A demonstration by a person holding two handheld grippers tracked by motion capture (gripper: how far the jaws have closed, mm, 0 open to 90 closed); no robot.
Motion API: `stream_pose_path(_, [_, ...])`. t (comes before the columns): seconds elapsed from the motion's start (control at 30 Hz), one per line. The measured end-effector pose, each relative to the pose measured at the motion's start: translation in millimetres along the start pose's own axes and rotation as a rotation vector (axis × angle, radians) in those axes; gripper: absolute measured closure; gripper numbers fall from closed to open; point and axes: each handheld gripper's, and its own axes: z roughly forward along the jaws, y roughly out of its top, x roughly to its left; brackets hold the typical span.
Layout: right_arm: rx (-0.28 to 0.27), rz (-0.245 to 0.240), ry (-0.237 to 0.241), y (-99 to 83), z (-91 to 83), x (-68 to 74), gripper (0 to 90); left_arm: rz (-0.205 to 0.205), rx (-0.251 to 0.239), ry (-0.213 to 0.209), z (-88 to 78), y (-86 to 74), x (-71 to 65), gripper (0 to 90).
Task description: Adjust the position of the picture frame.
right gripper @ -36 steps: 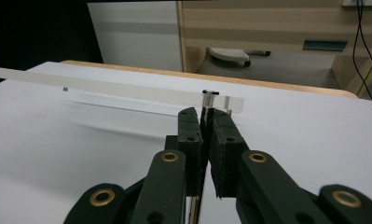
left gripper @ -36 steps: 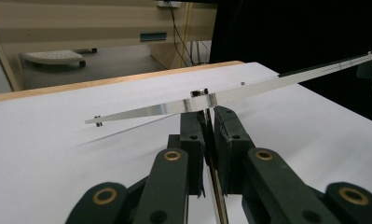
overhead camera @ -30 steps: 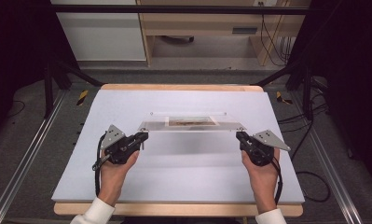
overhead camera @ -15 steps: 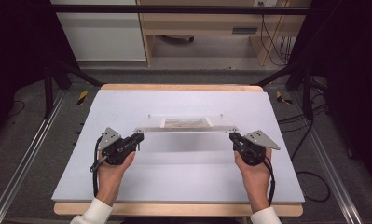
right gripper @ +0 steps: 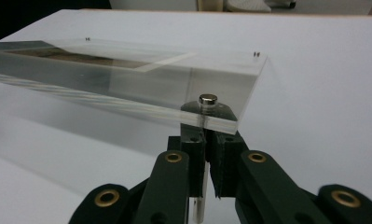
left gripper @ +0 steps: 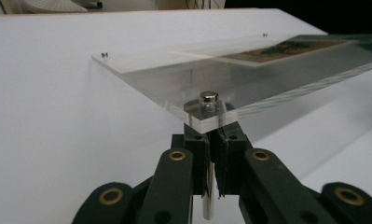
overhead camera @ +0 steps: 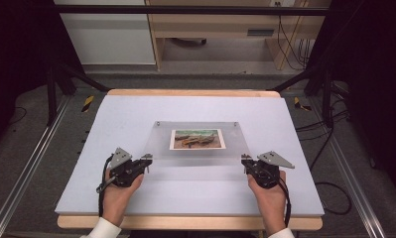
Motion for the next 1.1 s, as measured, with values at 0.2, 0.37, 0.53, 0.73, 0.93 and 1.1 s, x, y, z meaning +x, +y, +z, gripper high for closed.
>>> stream_pose_path(0.2, [0.014, 0.004, 0.004, -3.7, 0.8, -0.3, 85.3, 0.016, 0.006, 0.01, 1.3, -5.3, -1.8, 84.0])
stream_pose_path(0.37, [0.031, 0.02, 0.013, -8.4, 2.4, -1.9, 85.0, 0.009, 0.029, 0.014, 2.8, -8.7, -2.7, 84.2])
stream_pose_path(0.53, [0.044, 0.021, 0.013, -11.1, 3.6, -2.5, 84.9, -0.005, 0.048, 0.015, 3.9, -11.3, -3.4, 84.3])
stream_pose_path(0.73, [0.039, 0.026, 0.006, -12.0, 5.2, -2.7, 84.8, 0.002, 0.048, 0.016, 4.9, -11.0, -3.2, 84.2])
stream_pose_path(0.93, [0.034, 0.026, -0.005, -14.0, 6.8, -1.1, 84.7, 0.004, 0.047, 0.022, 6.2, -11.8, -2.2, 84.1])
stream_pose_path(1.1, [0.039, 0.024, -0.006, -15.6, 7.7, 0.1, 84.8, 0.001, 0.047, 0.025, 7.9, -13.0, -0.5, 84.0])
